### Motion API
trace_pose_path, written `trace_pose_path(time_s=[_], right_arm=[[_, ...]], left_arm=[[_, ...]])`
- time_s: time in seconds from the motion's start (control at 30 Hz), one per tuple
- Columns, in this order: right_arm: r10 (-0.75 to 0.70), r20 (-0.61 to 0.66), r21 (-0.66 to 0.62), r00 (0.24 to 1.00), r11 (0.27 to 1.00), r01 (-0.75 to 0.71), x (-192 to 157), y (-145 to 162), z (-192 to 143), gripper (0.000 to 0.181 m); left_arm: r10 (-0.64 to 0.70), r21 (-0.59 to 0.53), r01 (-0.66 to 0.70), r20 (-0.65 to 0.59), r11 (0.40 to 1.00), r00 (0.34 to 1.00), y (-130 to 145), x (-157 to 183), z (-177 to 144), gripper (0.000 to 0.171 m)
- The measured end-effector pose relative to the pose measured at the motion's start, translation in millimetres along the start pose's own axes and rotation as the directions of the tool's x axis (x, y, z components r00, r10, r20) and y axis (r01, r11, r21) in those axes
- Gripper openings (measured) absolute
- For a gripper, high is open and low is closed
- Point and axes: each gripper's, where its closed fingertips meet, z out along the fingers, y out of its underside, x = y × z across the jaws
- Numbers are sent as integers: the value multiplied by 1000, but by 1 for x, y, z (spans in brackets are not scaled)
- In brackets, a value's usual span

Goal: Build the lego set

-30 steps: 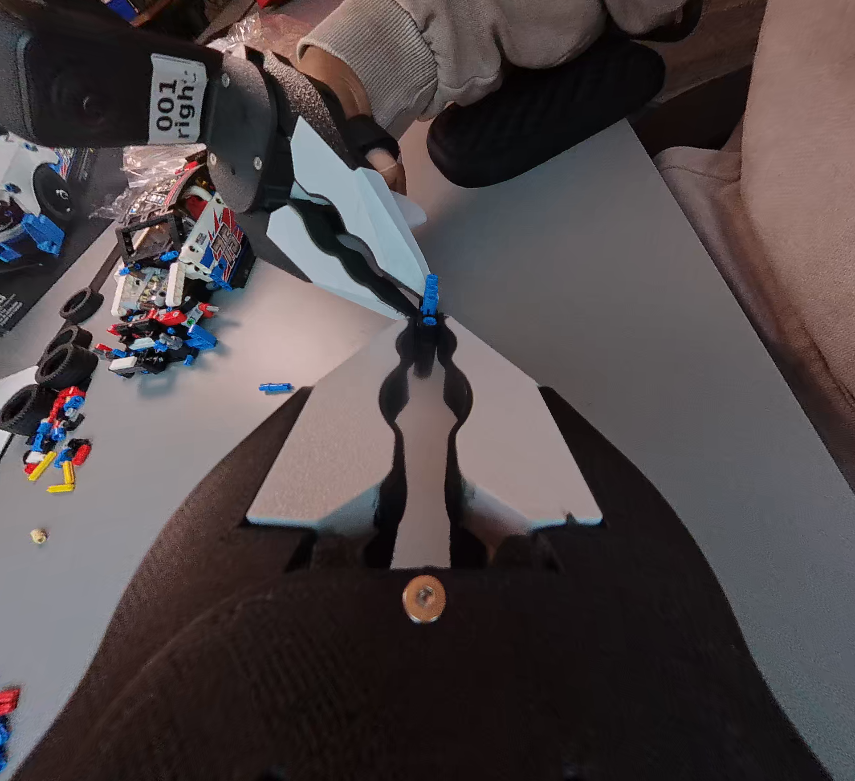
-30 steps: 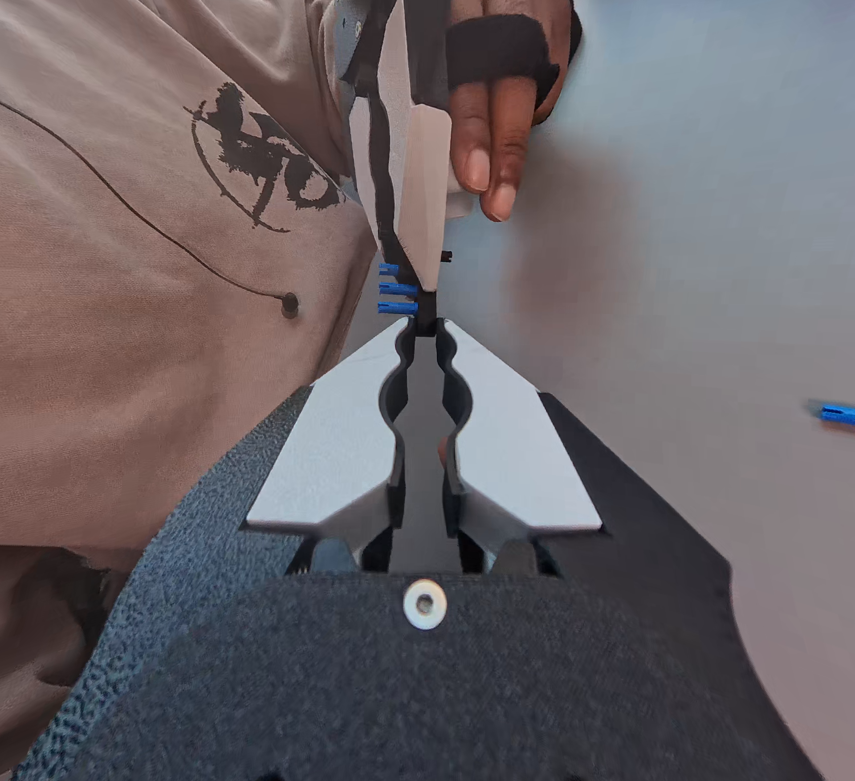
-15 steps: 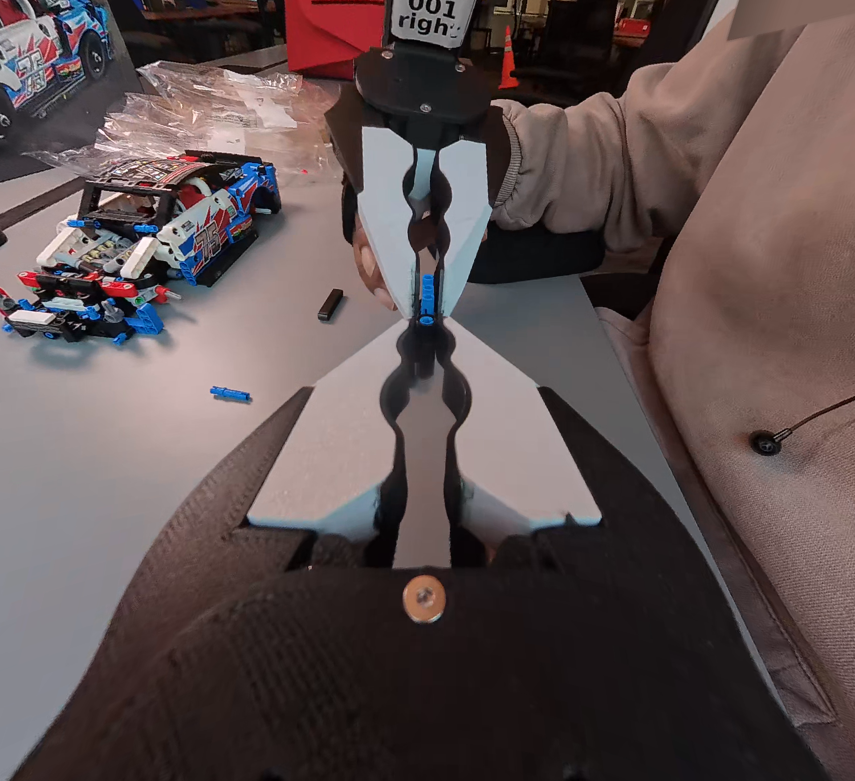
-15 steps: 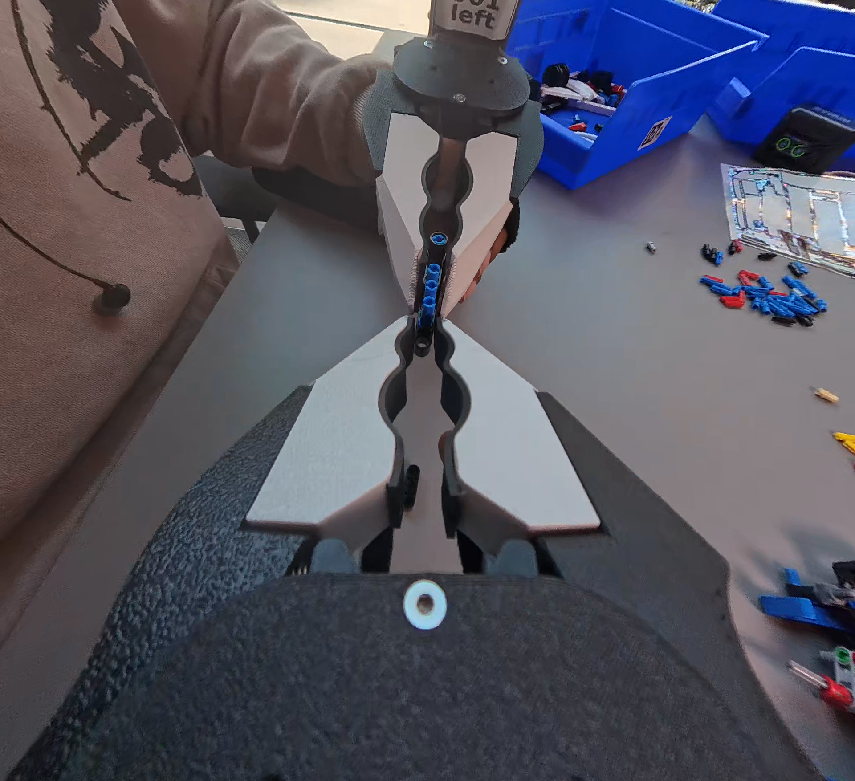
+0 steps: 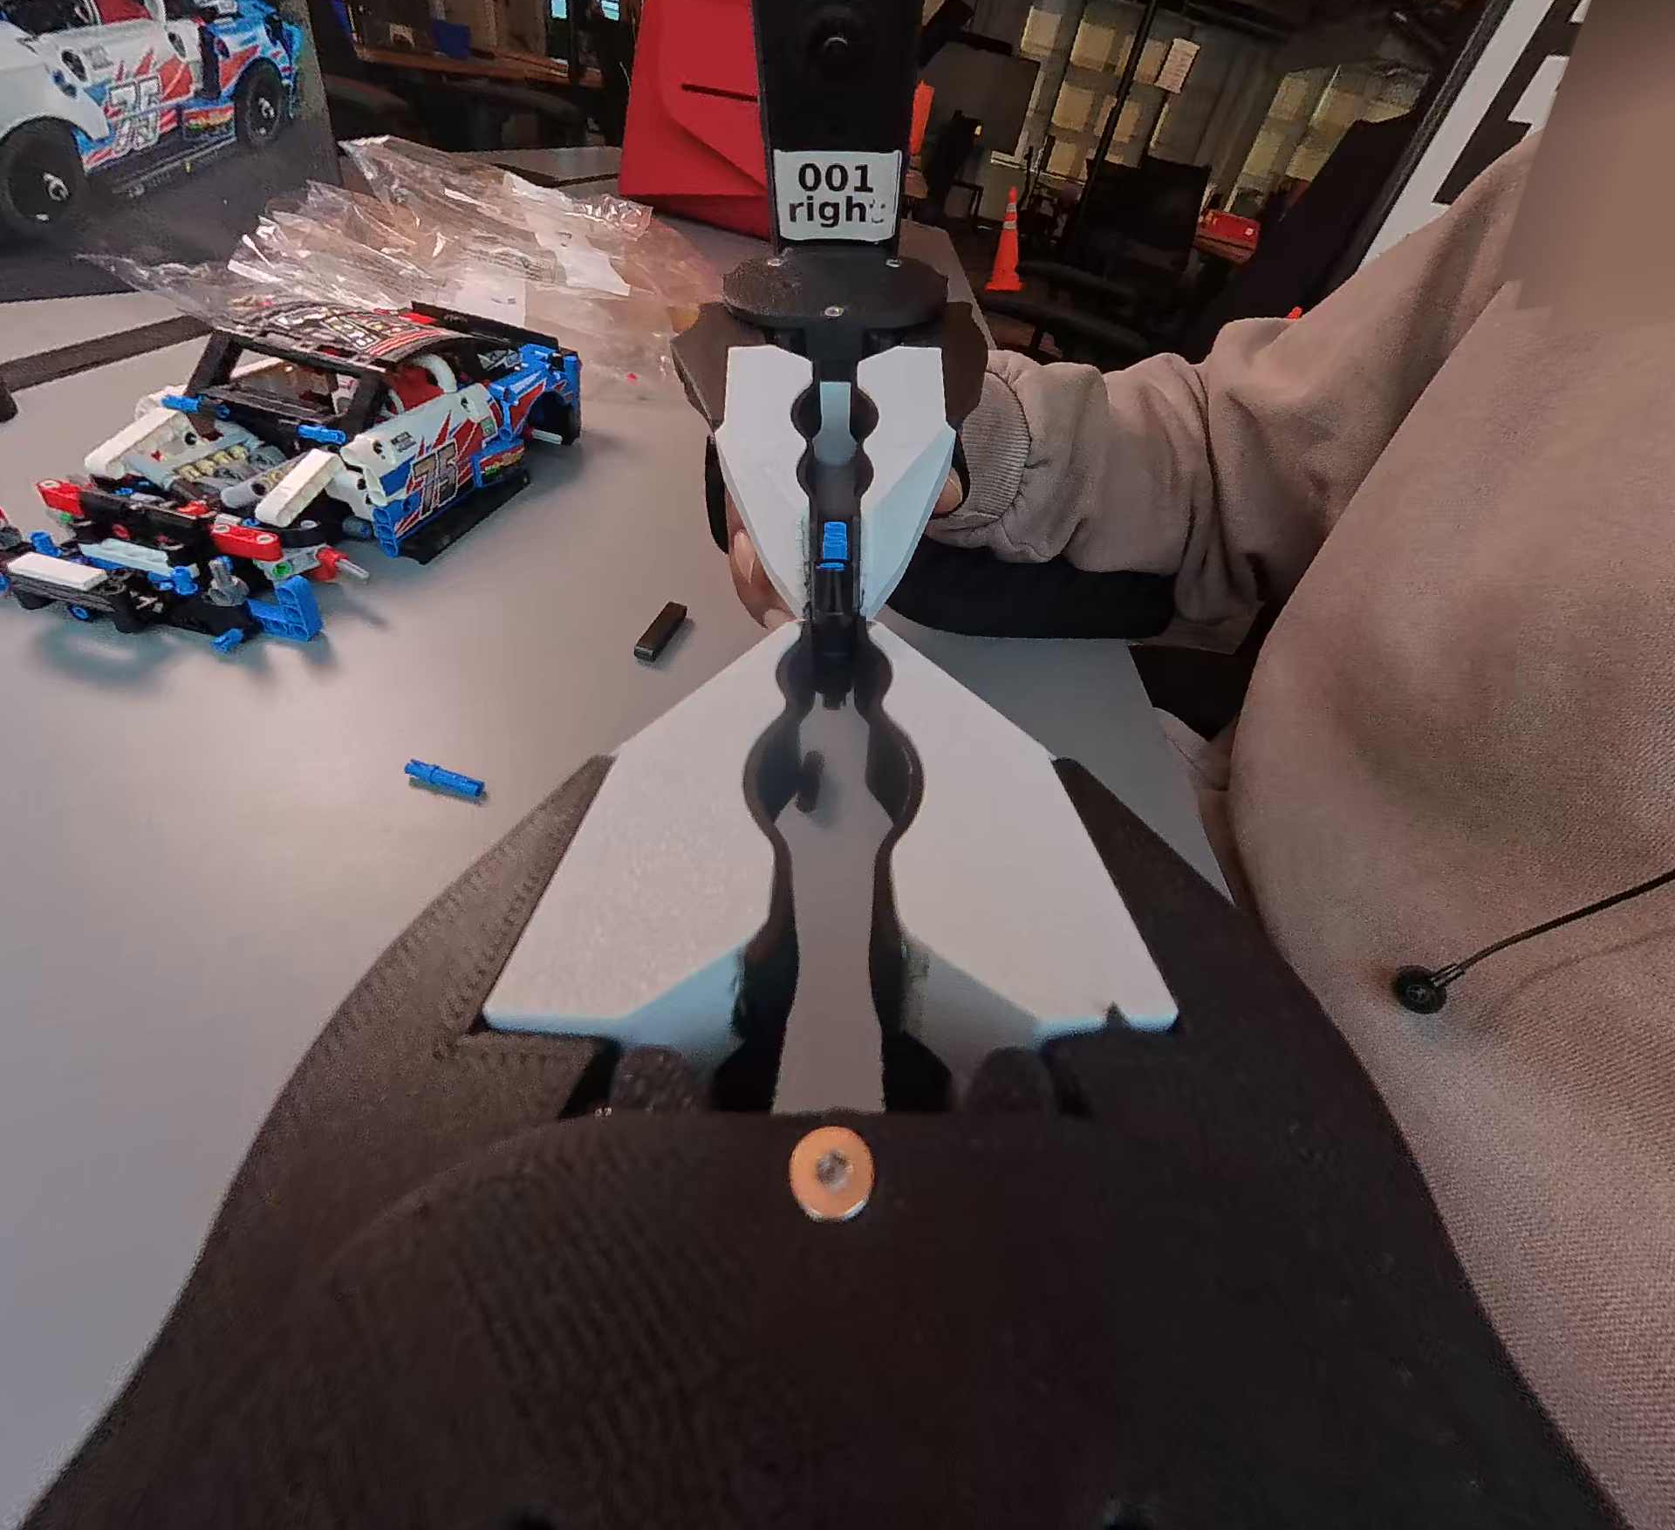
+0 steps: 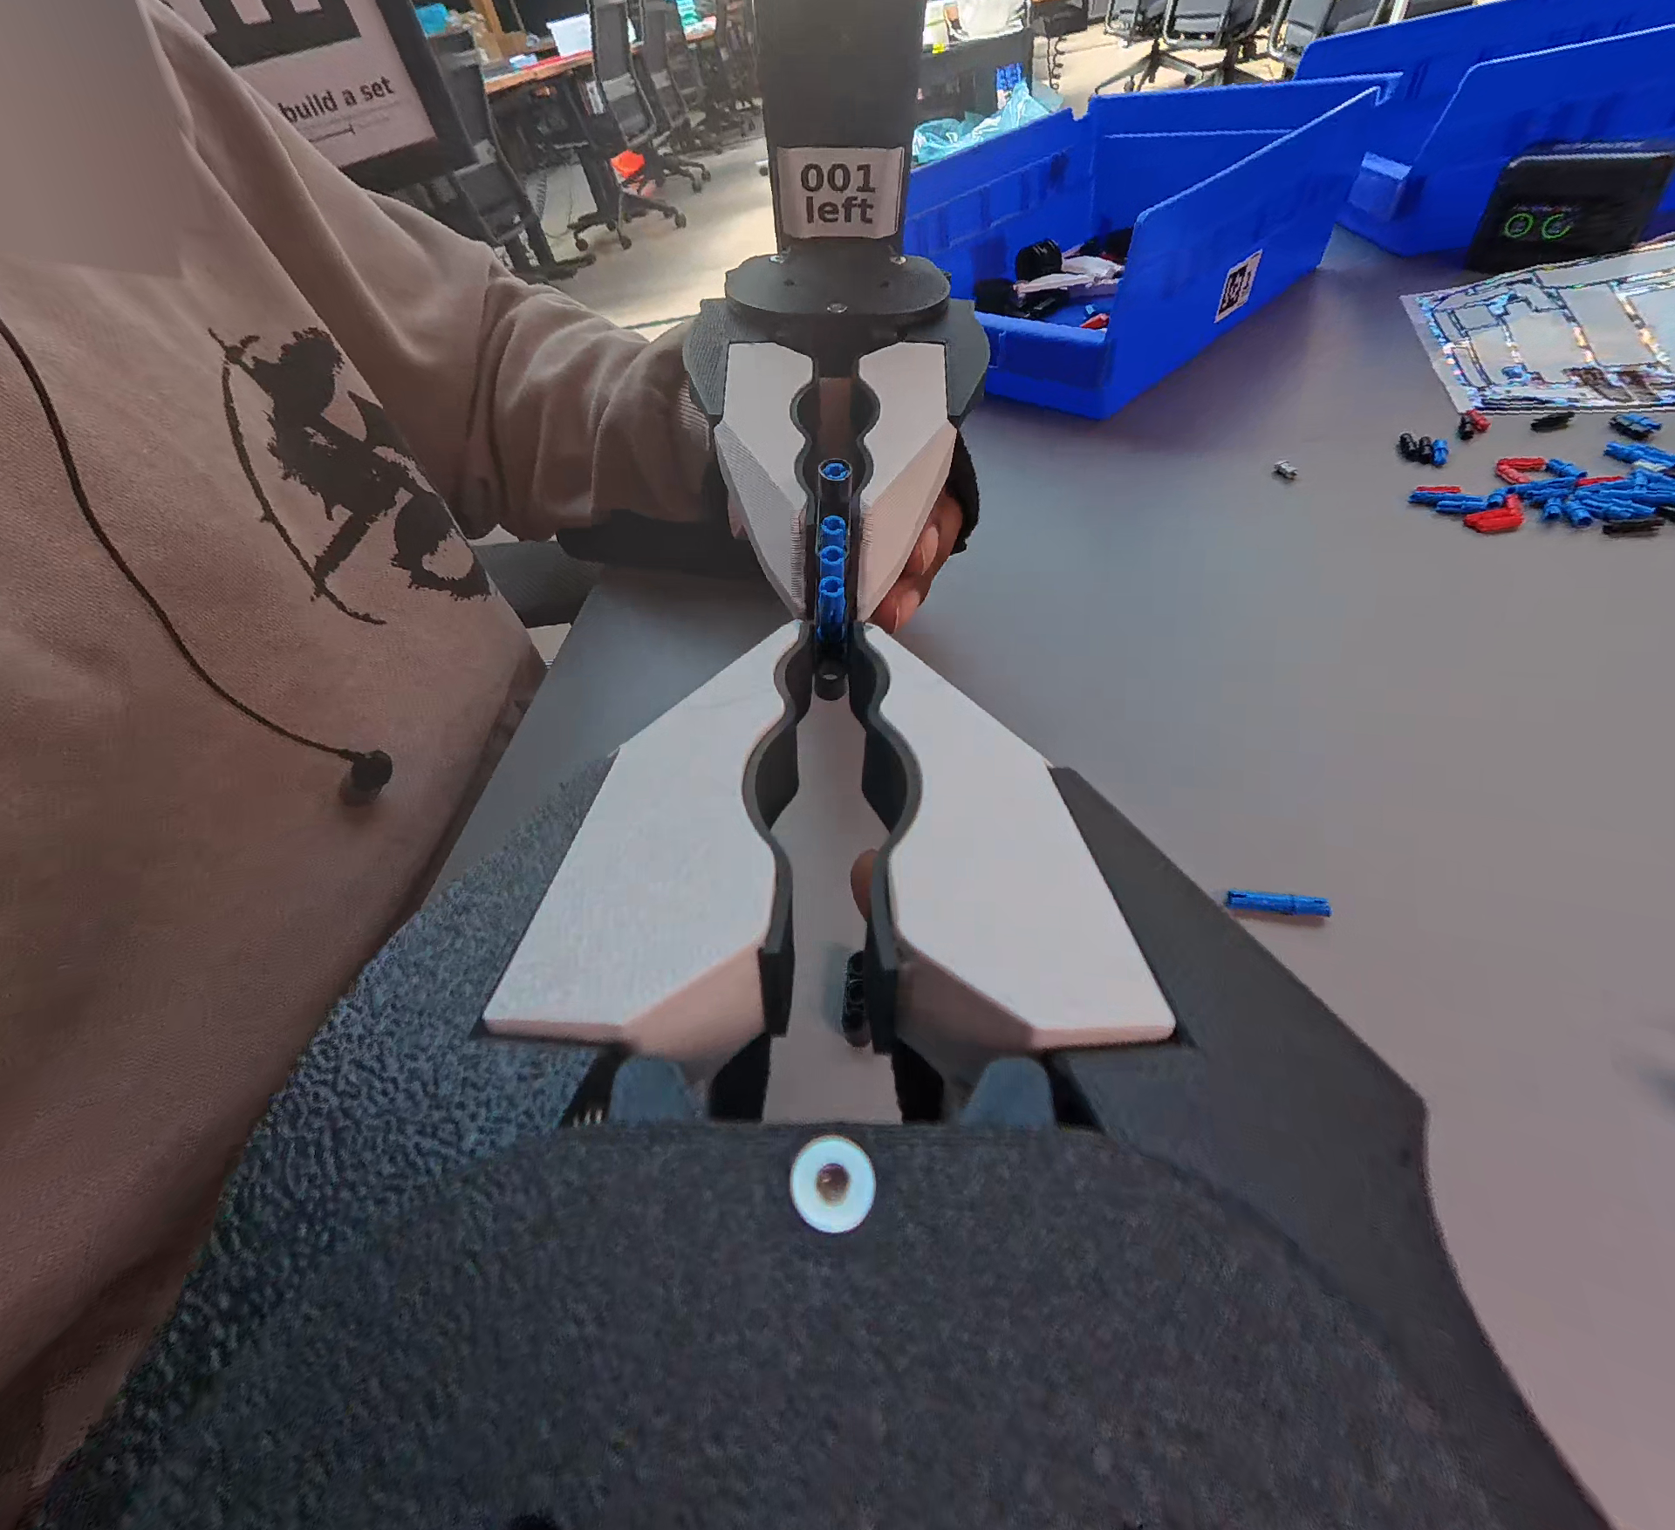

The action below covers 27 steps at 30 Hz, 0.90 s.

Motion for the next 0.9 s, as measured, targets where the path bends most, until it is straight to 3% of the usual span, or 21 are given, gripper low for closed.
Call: trace_pose_path(time_s=[0.07,0.17,0.23,0.3,0.5,0.63,0.7,0.8,0.87,0.9], right_arm=[[-4,-26,-21,1000,1000,4,5,4,1,5],[-55,-46,-211,997,976,44,9,26,-7,15],[-76,-6,-418,997,906,67,2,53,-19,16],[-111,11,-548,994,831,99,-3,72,-25,17],[-172,-19,-711,985,695,108,5,100,-21,17],[-180,-26,-725,983,680,106,8,109,-16,5],[-161,-49,-683,986,726,85,12,102,-15,5],[4,-107,-366,994,930,-44,21,52,-15,5],[109,-97,-186,989,975,-125,25,28,-19,5],[149,-81,-163,985,973,-161,24,28,-17,5]], left_arm=[[-41,-30,42,6,999,999,5,-5,0,6],[-51,-120,58,62,991,997,20,-16,0,6],[-52,-194,71,105,978,993,33,-24,-2,6],[-77,-238,107,131,965,988,43,-28,-2,6],[-95,-306,143,168,941,981,58,-32,-1,6],[-143,-325,189,162,927,976,63,-29,-2,6],[-167,-322,208,151,924,974,63,-27,-2,6],[-207,-285,231,114,930,972,56,-22,-1,6],[-217,-270,232,85,935,972,52,-18,0,6],[-214,-269,227,75,936,974,51,-17,0,6]])
